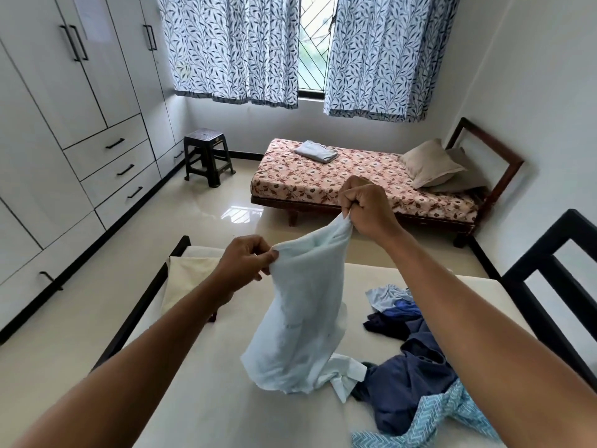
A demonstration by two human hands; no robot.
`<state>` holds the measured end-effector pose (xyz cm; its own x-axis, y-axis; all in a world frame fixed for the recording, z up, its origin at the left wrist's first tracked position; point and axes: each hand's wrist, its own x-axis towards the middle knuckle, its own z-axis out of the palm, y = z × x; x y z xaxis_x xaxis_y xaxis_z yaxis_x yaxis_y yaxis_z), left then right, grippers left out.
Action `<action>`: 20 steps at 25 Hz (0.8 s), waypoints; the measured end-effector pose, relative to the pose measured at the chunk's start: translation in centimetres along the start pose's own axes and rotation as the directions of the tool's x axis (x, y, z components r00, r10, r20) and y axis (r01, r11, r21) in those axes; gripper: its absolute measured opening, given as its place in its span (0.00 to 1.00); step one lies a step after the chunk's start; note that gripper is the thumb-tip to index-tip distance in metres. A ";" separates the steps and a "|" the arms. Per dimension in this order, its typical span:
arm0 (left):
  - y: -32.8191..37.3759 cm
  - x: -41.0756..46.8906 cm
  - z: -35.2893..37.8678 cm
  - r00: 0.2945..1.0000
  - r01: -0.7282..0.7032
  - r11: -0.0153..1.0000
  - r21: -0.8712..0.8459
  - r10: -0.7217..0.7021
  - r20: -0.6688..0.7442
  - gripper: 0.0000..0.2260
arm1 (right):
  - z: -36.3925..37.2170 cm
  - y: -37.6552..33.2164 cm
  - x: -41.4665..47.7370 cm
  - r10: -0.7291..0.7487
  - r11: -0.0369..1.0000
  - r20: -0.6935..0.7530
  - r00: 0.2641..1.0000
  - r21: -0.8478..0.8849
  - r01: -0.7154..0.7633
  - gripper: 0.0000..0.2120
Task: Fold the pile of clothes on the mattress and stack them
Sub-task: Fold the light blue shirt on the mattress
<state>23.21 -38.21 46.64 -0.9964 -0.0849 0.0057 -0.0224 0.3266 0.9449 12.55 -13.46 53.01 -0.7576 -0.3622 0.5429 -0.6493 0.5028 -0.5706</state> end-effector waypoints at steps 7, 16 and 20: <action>6.6 1.4 1.6 0.967 -0.139 0.967 0.212 0.086 0.241 0.19 | 1.0 -3.0 0.6 -0.165 0.979 0.075 0.983 0.135 0.154 0.13; 6.2 2.0 1.5 0.934 -0.356 0.787 0.504 0.315 0.169 0.08 | -0.8 0.4 -2.3 -0.161 0.984 0.084 0.983 -0.062 0.167 0.22; 6.3 2.0 3.3 0.985 -0.165 0.825 0.541 0.162 0.054 0.22 | -1.2 -1.9 -2.2 -0.170 0.981 -0.155 0.973 -0.120 0.152 0.18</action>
<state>20.78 -33.20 51.50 -0.9898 0.0201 0.1413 0.1020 0.7924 0.6015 15.55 -12.71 53.60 -0.6165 -0.3161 0.7211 -0.7443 0.5327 -0.4028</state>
